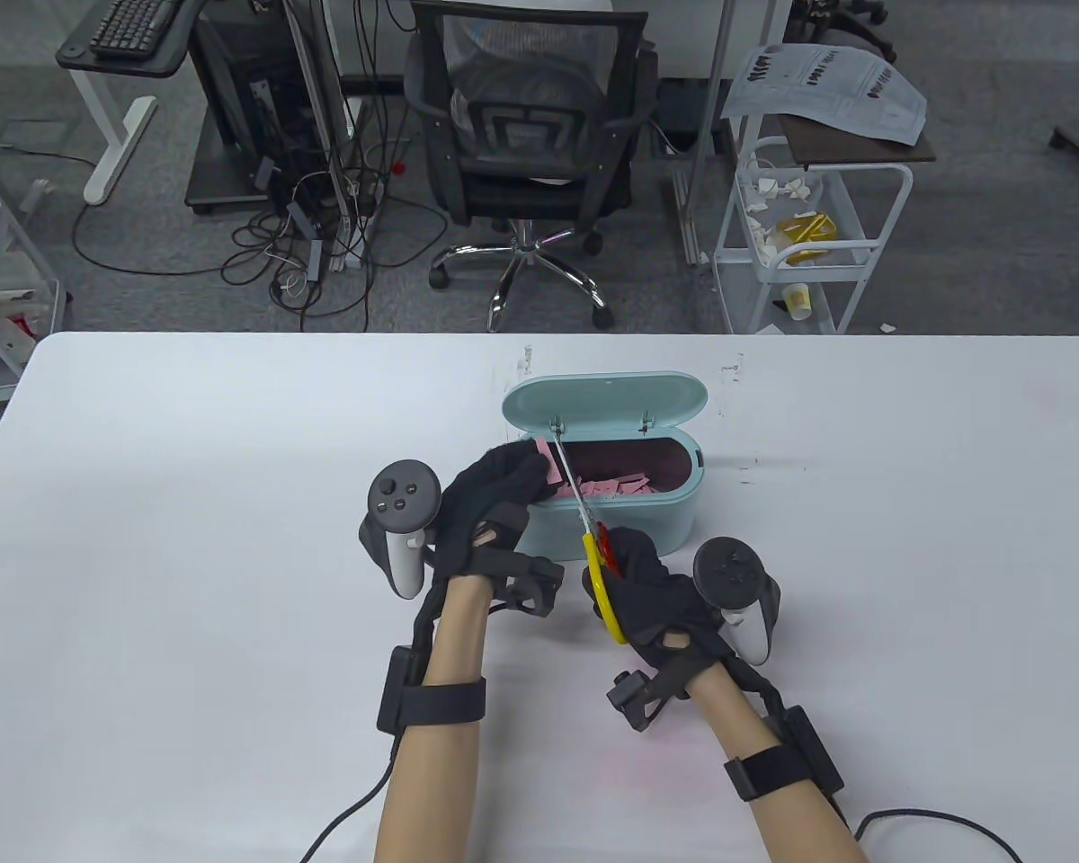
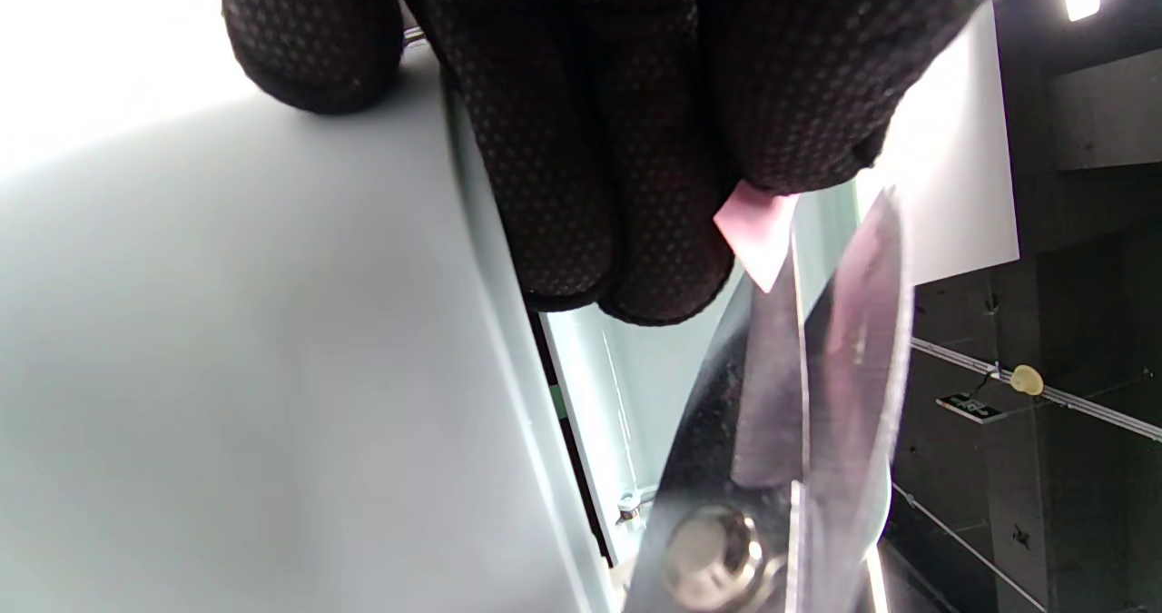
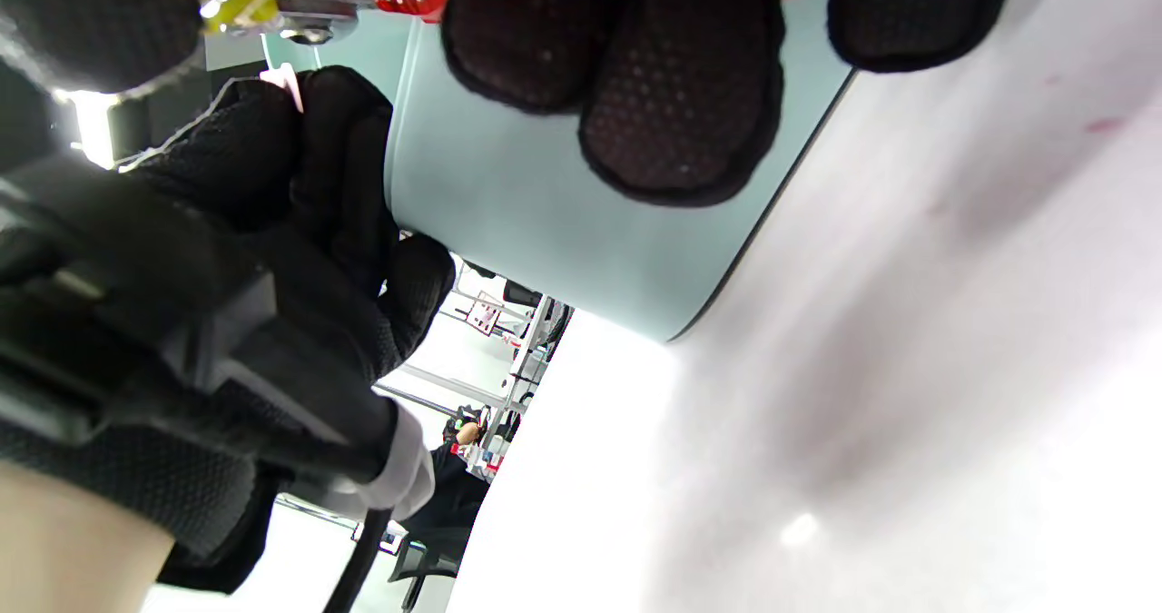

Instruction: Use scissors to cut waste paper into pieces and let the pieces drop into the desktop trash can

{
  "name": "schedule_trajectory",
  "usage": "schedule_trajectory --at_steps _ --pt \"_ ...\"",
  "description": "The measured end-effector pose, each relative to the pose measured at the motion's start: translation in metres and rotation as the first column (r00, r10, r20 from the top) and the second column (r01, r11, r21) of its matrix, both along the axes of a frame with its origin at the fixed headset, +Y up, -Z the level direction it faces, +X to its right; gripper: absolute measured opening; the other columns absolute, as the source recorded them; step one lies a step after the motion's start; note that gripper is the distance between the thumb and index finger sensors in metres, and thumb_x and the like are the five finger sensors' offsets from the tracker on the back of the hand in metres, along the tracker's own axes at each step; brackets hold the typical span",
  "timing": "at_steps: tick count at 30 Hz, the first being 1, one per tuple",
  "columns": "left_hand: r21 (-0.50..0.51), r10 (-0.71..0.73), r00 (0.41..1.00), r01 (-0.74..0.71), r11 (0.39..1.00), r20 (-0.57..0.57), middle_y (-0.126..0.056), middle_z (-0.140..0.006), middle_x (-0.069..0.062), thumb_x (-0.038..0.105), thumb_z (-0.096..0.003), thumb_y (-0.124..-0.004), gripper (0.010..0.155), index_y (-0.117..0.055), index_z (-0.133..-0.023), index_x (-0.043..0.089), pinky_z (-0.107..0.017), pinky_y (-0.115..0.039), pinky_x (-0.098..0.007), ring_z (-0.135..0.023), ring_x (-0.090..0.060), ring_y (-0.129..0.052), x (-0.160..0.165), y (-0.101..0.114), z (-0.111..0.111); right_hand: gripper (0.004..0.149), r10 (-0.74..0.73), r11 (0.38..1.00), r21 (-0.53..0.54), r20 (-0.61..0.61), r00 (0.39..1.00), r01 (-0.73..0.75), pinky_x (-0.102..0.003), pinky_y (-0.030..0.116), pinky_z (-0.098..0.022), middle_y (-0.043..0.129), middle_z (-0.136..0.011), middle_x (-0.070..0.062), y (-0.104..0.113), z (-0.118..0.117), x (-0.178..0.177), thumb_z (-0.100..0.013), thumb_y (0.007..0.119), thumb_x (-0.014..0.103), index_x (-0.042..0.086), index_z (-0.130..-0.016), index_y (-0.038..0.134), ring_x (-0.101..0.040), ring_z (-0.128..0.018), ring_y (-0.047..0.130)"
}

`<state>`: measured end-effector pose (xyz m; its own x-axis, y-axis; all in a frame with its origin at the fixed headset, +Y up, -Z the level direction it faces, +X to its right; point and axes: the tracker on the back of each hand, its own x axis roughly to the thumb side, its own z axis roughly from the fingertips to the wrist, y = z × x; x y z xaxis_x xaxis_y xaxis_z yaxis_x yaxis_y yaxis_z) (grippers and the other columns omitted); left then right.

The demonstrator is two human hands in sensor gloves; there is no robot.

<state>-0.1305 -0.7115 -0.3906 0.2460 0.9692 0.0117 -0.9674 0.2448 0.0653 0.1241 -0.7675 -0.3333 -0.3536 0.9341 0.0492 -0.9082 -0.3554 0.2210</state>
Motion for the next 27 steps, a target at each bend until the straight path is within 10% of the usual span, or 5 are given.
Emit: schedule_trajectory --at_steps 16,27 --pt "-0.044 0.110 0.994 -0.111 0.993 -0.024 -0.111 -0.066 0.011 0.050 -0.0459 -0.087 0.035 -0.095 -0.077 0.036 -0.060 -0.076 -0.046 -0.061 -0.009 -0.112 -0.003 -0.006 0.001 0.082 0.132 0.989 0.056 0.076 0.988 -0.136 -0.066 0.060 -0.059 0.077 -0.075 0.004 0.006 0.009 -0.012 -0.037 0.067 0.068 0.021 -0.096 0.037 -0.027 -0.056 0.091" --pt "-0.043 0.098 0.995 -0.099 0.994 -0.020 -0.111 -0.066 0.010 0.049 -0.0459 -0.087 0.036 -0.096 -0.077 0.034 -0.060 -0.076 -0.047 -0.061 -0.010 -0.112 -0.003 -0.004 0.001 0.075 0.214 0.954 0.174 0.173 0.961 -0.243 -0.059 0.073 -0.052 0.088 -0.058 0.009 0.013 0.010 -0.013 -0.035 0.074 0.061 0.016 -0.090 0.050 -0.018 -0.030 0.099"
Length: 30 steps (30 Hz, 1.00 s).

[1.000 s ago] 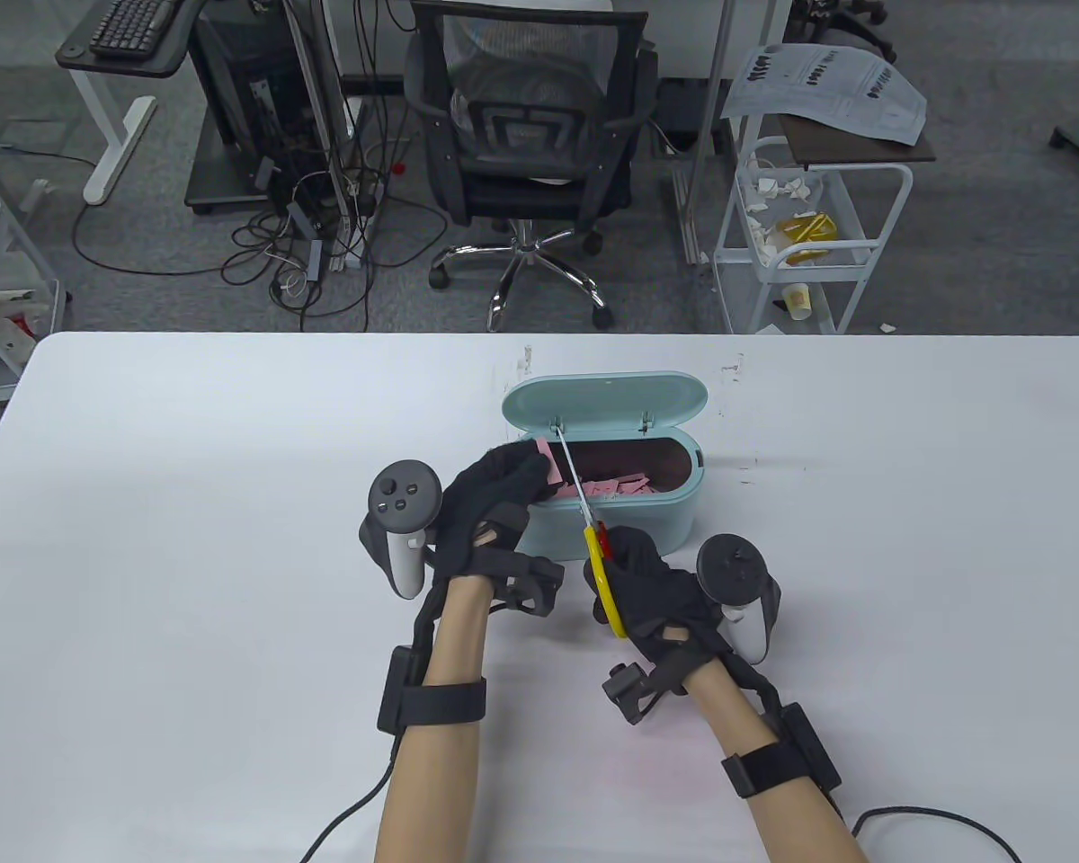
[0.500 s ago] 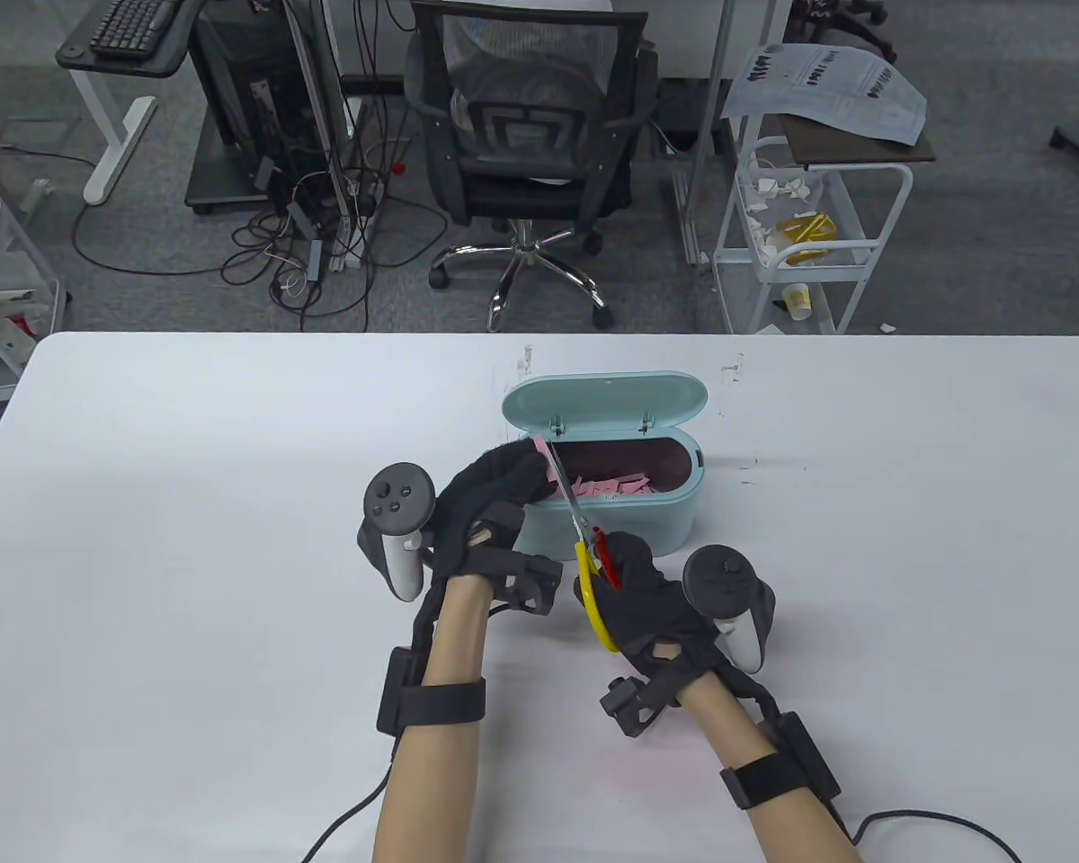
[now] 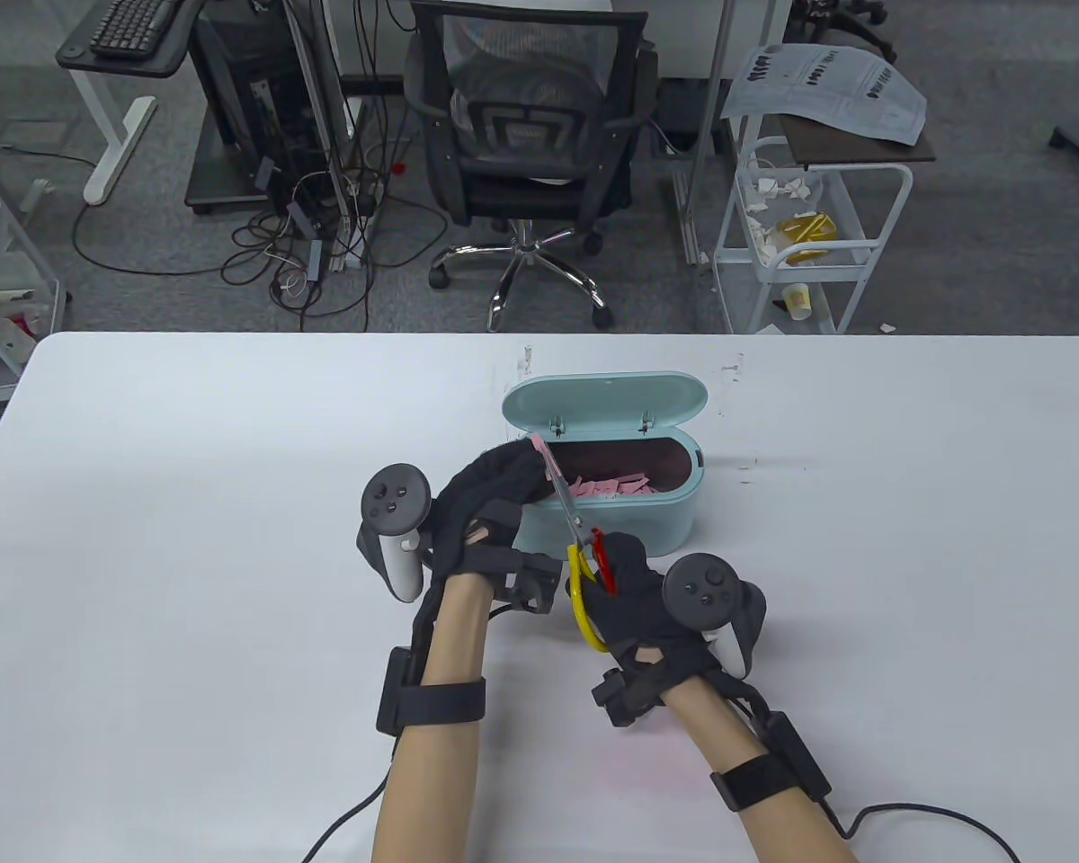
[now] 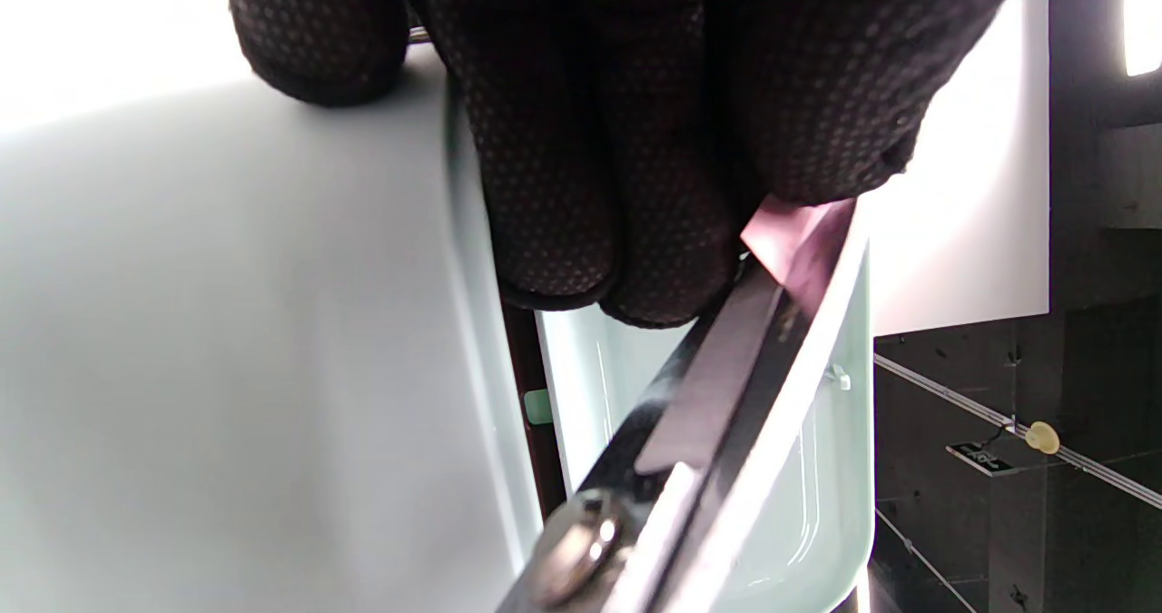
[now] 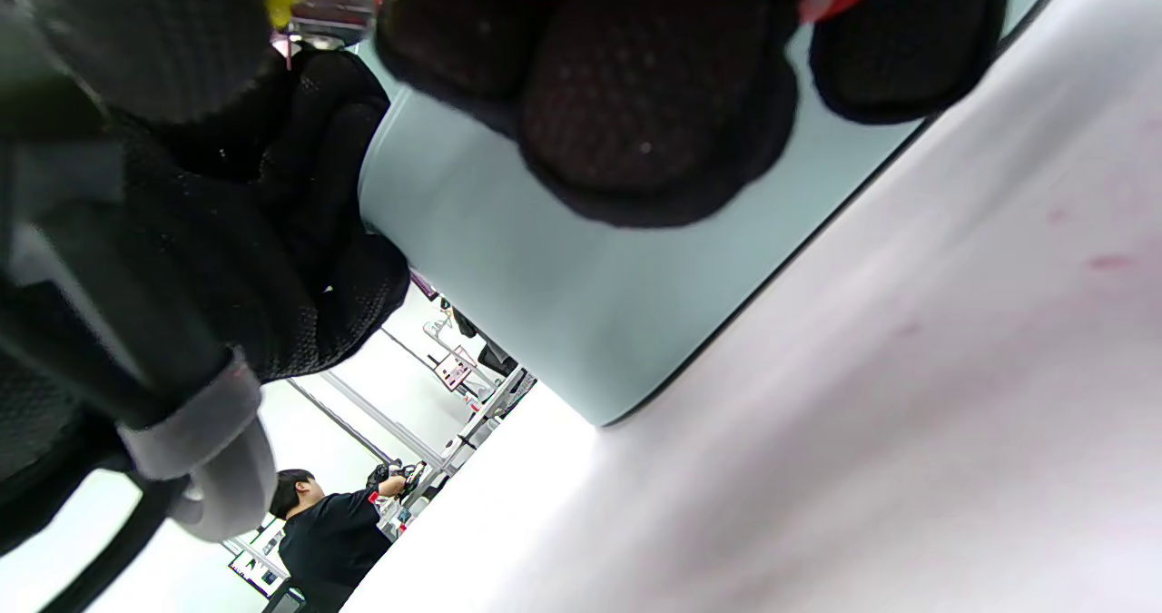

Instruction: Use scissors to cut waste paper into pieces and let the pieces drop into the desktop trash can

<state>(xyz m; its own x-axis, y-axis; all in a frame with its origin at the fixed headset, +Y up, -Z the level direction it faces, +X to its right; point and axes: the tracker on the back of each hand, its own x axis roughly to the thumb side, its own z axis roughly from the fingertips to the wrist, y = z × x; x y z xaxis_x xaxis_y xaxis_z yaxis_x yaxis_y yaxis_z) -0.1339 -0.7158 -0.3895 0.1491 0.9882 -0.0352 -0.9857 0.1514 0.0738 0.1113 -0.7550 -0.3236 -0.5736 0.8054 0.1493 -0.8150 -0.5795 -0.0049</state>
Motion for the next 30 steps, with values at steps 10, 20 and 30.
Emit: schedule_trajectory --at_steps 10,20,30 --pt "0.019 -0.041 0.999 0.041 0.999 0.005 -0.110 -0.067 0.010 0.049 -0.0462 -0.087 0.037 -0.095 -0.079 0.034 -0.060 -0.076 -0.048 -0.061 -0.010 -0.111 0.001 0.001 -0.001 0.072 -0.044 0.999 -0.009 0.011 0.999 0.044 -0.057 0.076 -0.052 0.091 -0.053 0.012 -0.002 -0.001 0.002 -0.034 0.078 0.059 0.017 -0.088 0.054 -0.016 -0.025 0.100" --pt "0.051 -0.143 0.990 0.142 0.988 0.000 -0.111 -0.065 0.009 0.046 -0.0458 -0.087 0.035 -0.095 -0.076 0.032 -0.058 -0.079 -0.049 -0.059 -0.011 -0.112 0.005 0.008 -0.001 0.077 -0.056 0.998 -0.038 -0.035 0.998 0.055 -0.062 0.070 -0.055 0.088 -0.061 0.007 0.004 -0.004 0.006 -0.035 0.076 0.064 0.018 -0.092 0.051 -0.021 -0.035 0.098" --pt "0.056 -0.148 0.989 0.147 0.988 0.016 -0.112 -0.064 0.009 0.047 -0.0443 -0.088 0.035 -0.096 -0.076 0.032 -0.058 -0.079 -0.049 -0.059 -0.011 -0.112 0.005 0.008 -0.002 0.074 -0.013 0.999 -0.042 -0.037 0.999 0.012 -0.059 0.073 -0.053 0.089 -0.058 0.009 0.010 -0.009 0.009 -0.035 0.077 0.061 0.018 -0.091 0.052 -0.018 -0.030 0.099"
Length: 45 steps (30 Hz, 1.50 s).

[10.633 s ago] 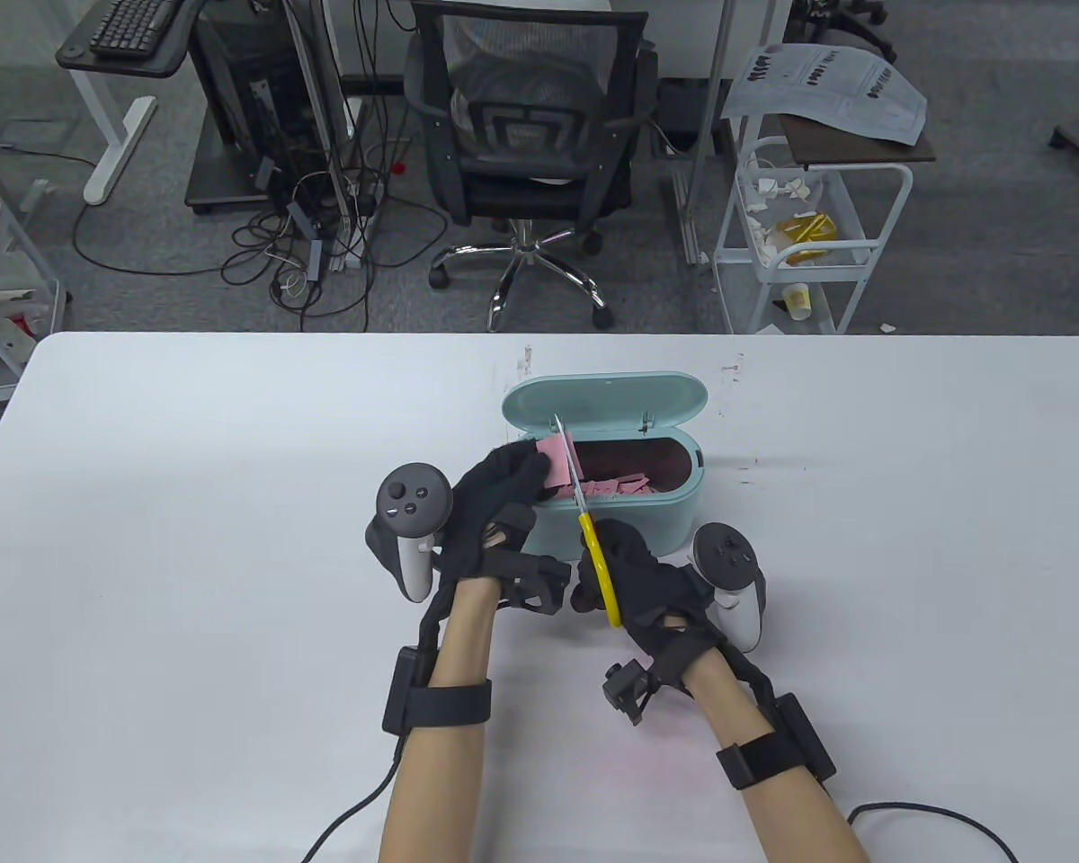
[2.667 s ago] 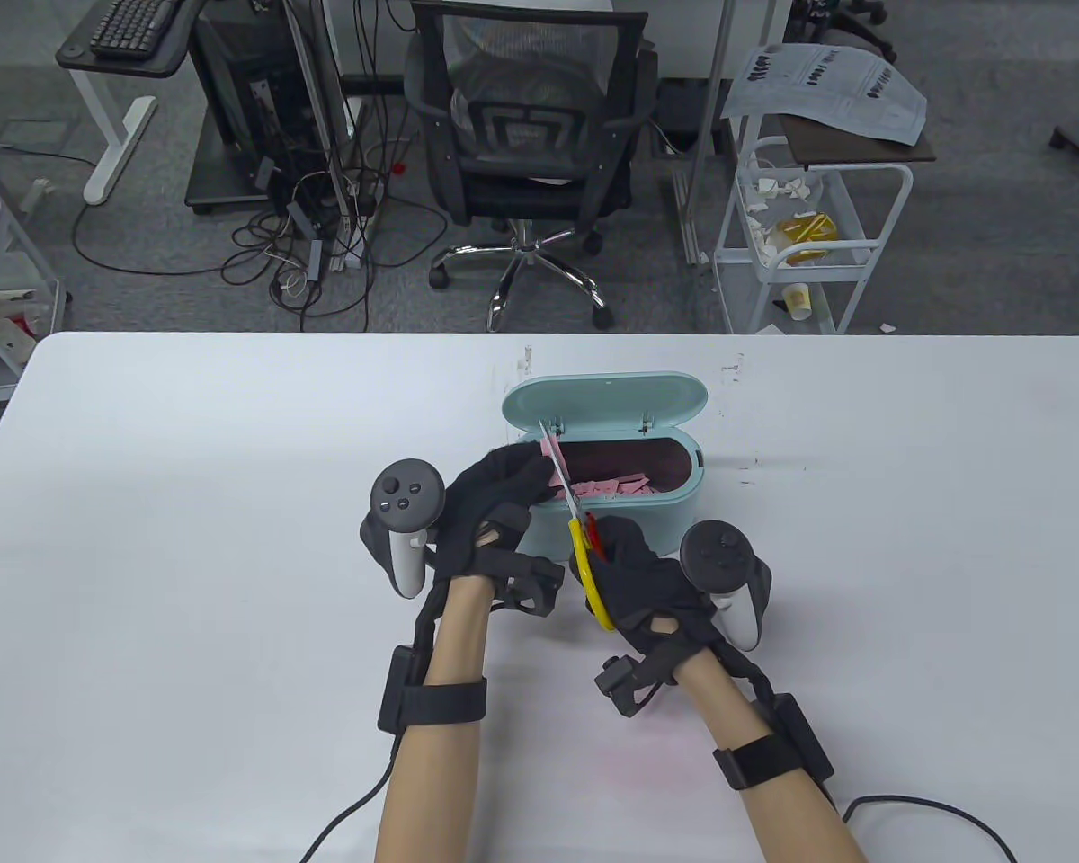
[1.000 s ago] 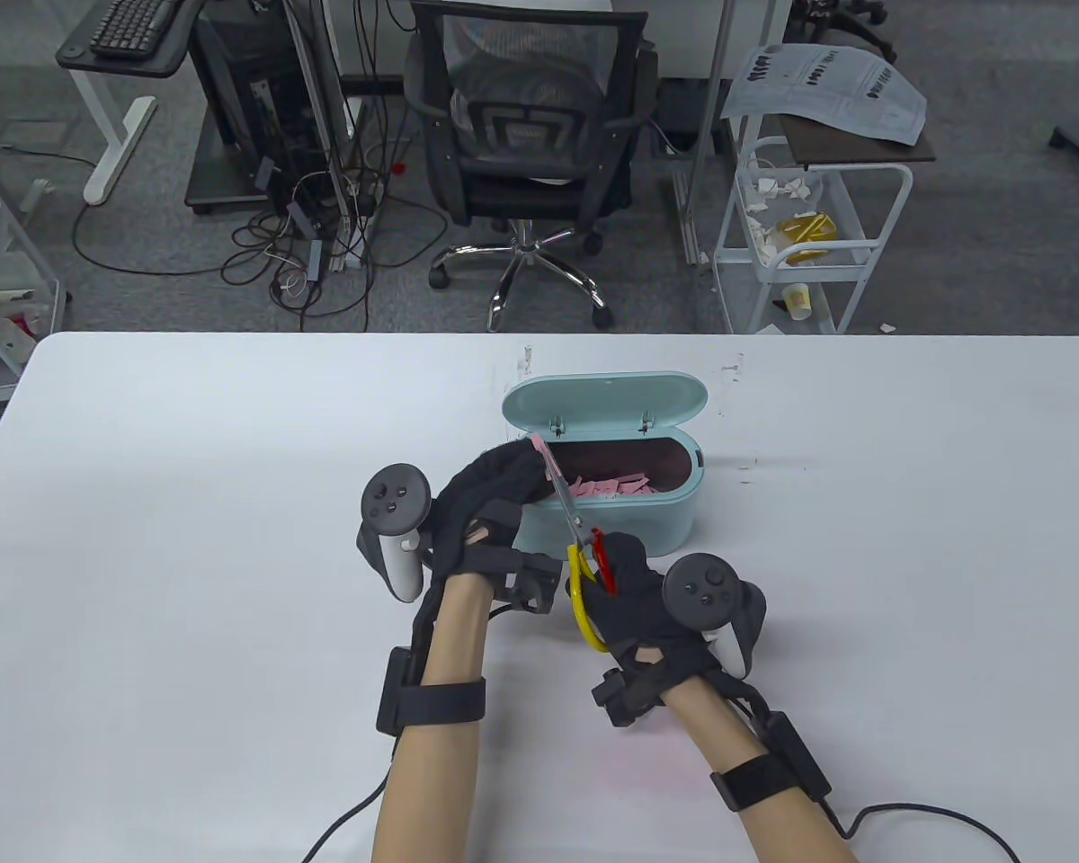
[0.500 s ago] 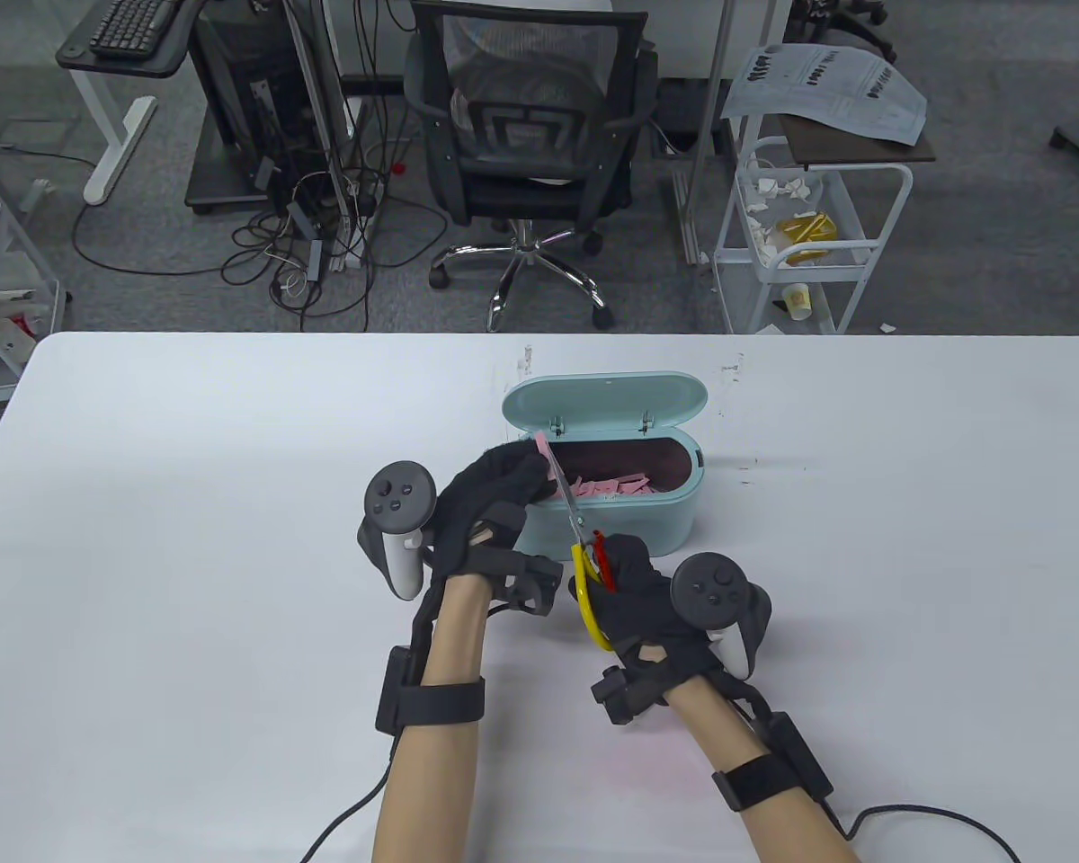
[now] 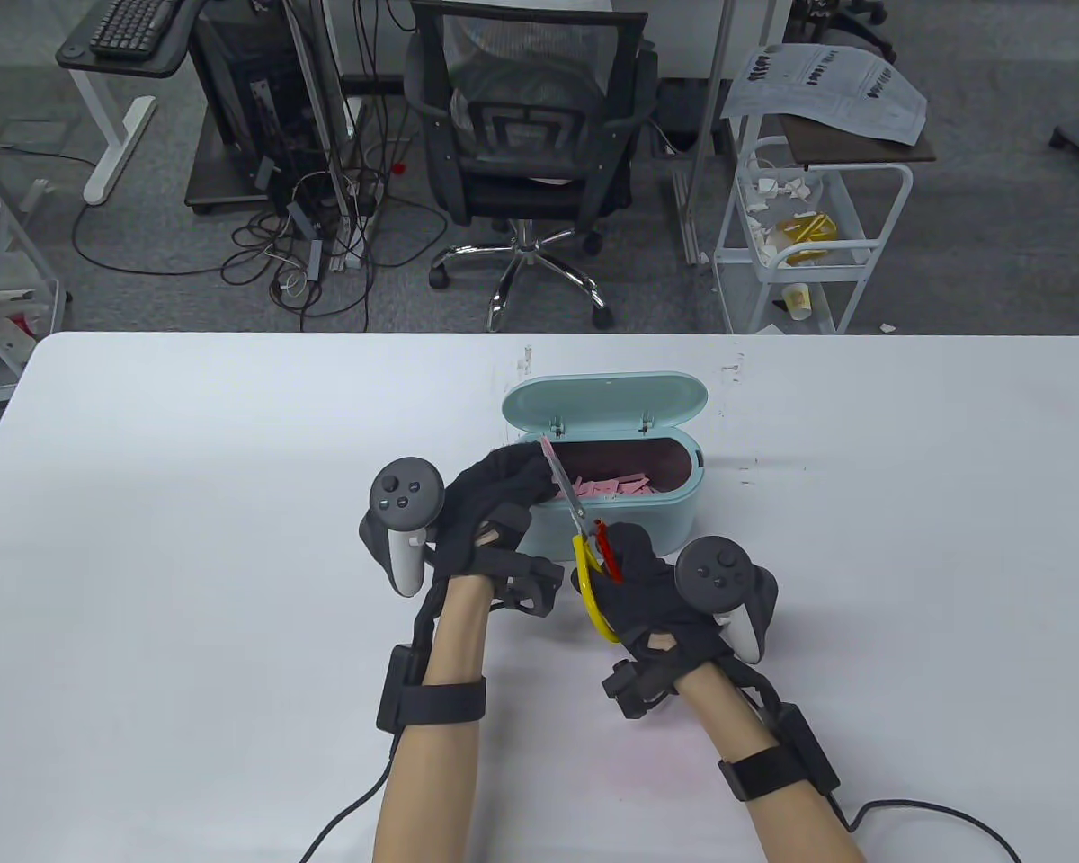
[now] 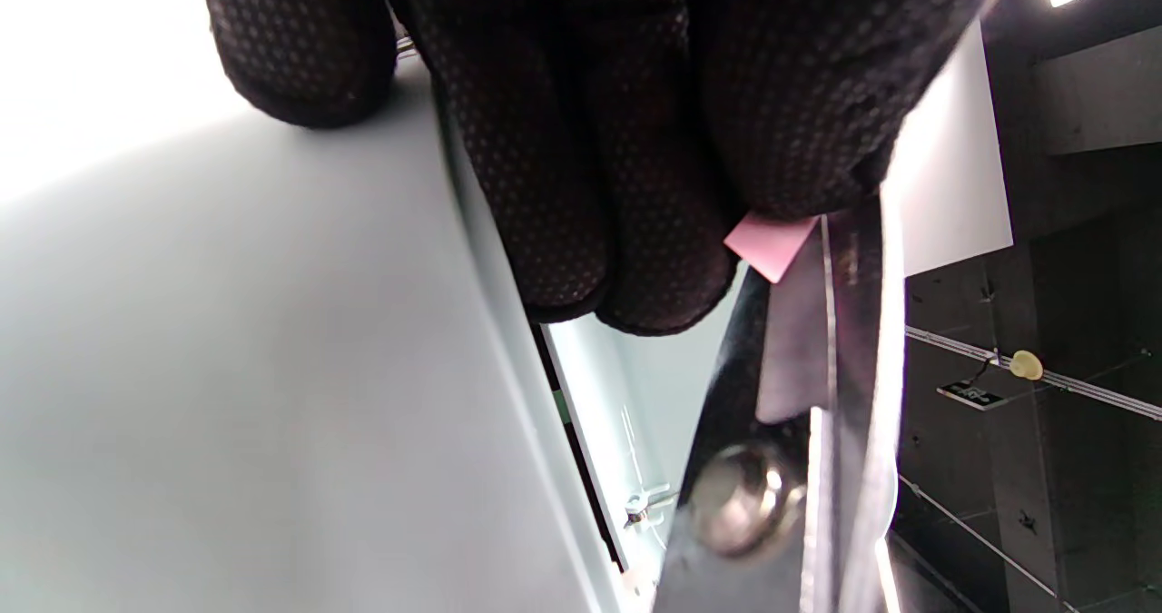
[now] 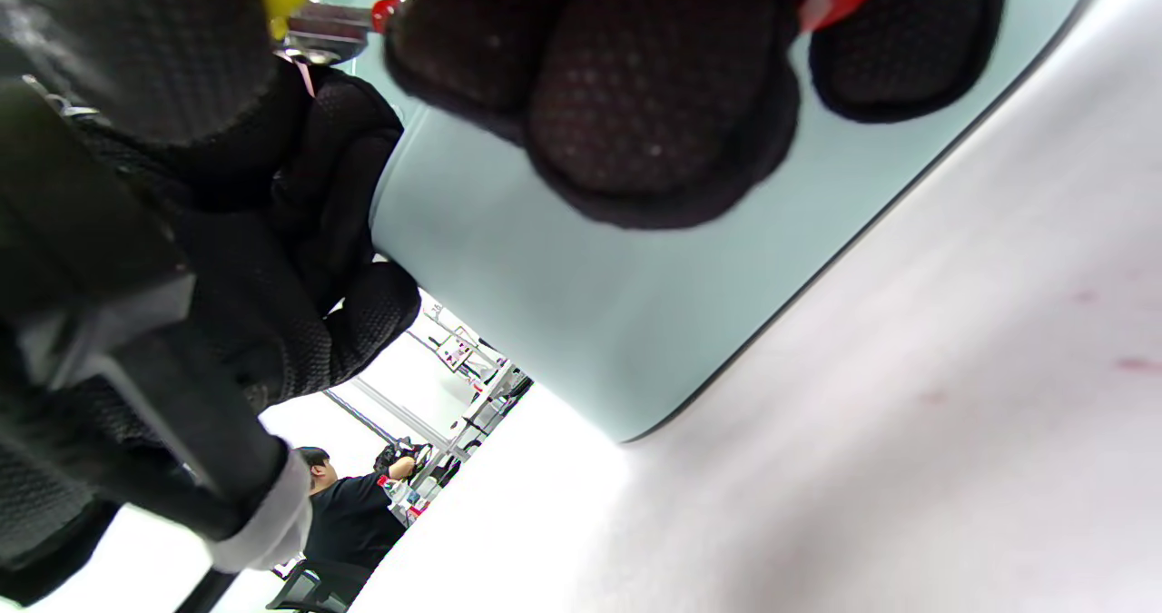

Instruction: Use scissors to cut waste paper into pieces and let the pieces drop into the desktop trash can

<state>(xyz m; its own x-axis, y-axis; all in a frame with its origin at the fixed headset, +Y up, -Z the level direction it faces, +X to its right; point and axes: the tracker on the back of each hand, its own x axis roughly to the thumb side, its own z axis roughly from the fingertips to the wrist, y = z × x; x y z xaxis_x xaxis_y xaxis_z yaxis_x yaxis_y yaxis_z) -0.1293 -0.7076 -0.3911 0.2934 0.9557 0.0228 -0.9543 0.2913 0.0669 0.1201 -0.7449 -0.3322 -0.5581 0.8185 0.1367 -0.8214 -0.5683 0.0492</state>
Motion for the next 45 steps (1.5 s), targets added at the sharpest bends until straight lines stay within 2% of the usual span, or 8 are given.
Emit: schedule_trajectory --at_steps 9,13,17,22,34,40,45 --pt "0.001 -0.017 1.000 0.017 1.000 -0.003 -0.111 -0.064 0.010 0.047 -0.0447 -0.087 0.036 -0.096 -0.076 0.033 -0.058 -0.079 -0.048 -0.059 -0.010 -0.112 0.000 0.001 0.000 0.072 -0.064 0.998 -0.030 -0.003 0.998 0.064 -0.058 0.073 -0.053 0.091 -0.055 0.010 -0.003 0.000 0.001 -0.035 0.079 0.058 0.017 -0.089 0.055 -0.018 -0.026 0.100" --pt "0.002 -0.027 1.000 0.027 1.000 -0.005 -0.111 -0.064 0.010 0.048 -0.0448 -0.087 0.036 -0.095 -0.077 0.033 -0.058 -0.079 -0.047 -0.059 -0.009 -0.112 0.001 0.001 0.000 0.080 -0.072 0.990 -0.124 -0.069 0.995 0.063 -0.063 0.067 -0.056 0.085 -0.065 0.006 -0.002 -0.003 -0.002 -0.036 0.077 0.062 0.016 -0.094 0.046 -0.022 -0.039 0.097" --pt "0.001 -0.026 1.000 0.026 1.000 -0.003 -0.111 -0.065 0.011 0.048 -0.0448 -0.087 0.037 -0.095 -0.077 0.033 -0.058 -0.079 -0.047 -0.059 -0.009 -0.112 0.001 0.001 0.000 0.081 -0.033 0.996 -0.089 -0.062 0.998 0.028 -0.063 0.067 -0.056 0.084 -0.066 0.006 0.005 -0.007 -0.003 -0.036 0.077 0.064 0.017 -0.094 0.046 -0.022 -0.041 0.097" --pt "0.004 -0.041 0.999 0.041 0.999 -0.001 -0.111 -0.065 0.011 0.048 -0.0450 -0.087 0.036 -0.096 -0.077 0.033 -0.058 -0.079 -0.047 -0.059 -0.009 -0.111 0.001 0.001 0.000 0.081 -0.032 0.995 -0.098 -0.073 0.997 0.024 -0.063 0.066 -0.056 0.084 -0.067 0.006 0.009 -0.010 -0.003 -0.036 0.077 0.064 0.018 -0.094 0.046 -0.022 -0.041 0.097" --pt "0.006 -0.046 0.999 0.046 0.999 -0.007 -0.111 -0.065 0.011 0.048 -0.0447 -0.087 0.036 -0.096 -0.077 0.033 -0.058 -0.079 -0.047 -0.059 -0.009 -0.111 0.002 0.001 0.000 0.078 -0.062 0.994 -0.095 -0.053 0.997 0.057 -0.062 0.068 -0.055 0.087 -0.064 0.006 0.009 -0.010 -0.003 -0.037 0.074 0.064 0.017 -0.093 0.049 -0.021 -0.037 0.098" --pt "0.007 -0.046 0.999 0.046 0.999 -0.008 -0.111 -0.065 0.010 0.048 -0.0447 -0.087 0.037 -0.095 -0.078 0.033 -0.058 -0.079 -0.047 -0.059 -0.009 -0.111 0.002 0.001 0.001 0.071 -0.070 0.994 -0.085 -0.027 0.997 0.067 -0.058 0.073 -0.054 0.092 -0.054 0.010 0.009 -0.011 -0.001 -0.037 0.076 0.057 0.012 -0.088 0.056 -0.016 -0.025 0.101" --pt "0.007 -0.036 0.999 0.036 0.999 -0.009 -0.111 -0.065 0.011 0.047 -0.0444 -0.088 0.035 -0.095 -0.076 0.035 -0.059 -0.078 -0.046 -0.059 -0.009 -0.111 0.003 0.001 0.001 0.071 -0.171 0.977 -0.123 0.018 0.985 0.172 -0.058 0.074 -0.053 0.093 -0.052 0.010 0.003 -0.005 0.008 -0.036 0.077 0.057 0.012 -0.087 0.057 -0.016 -0.023 0.101"
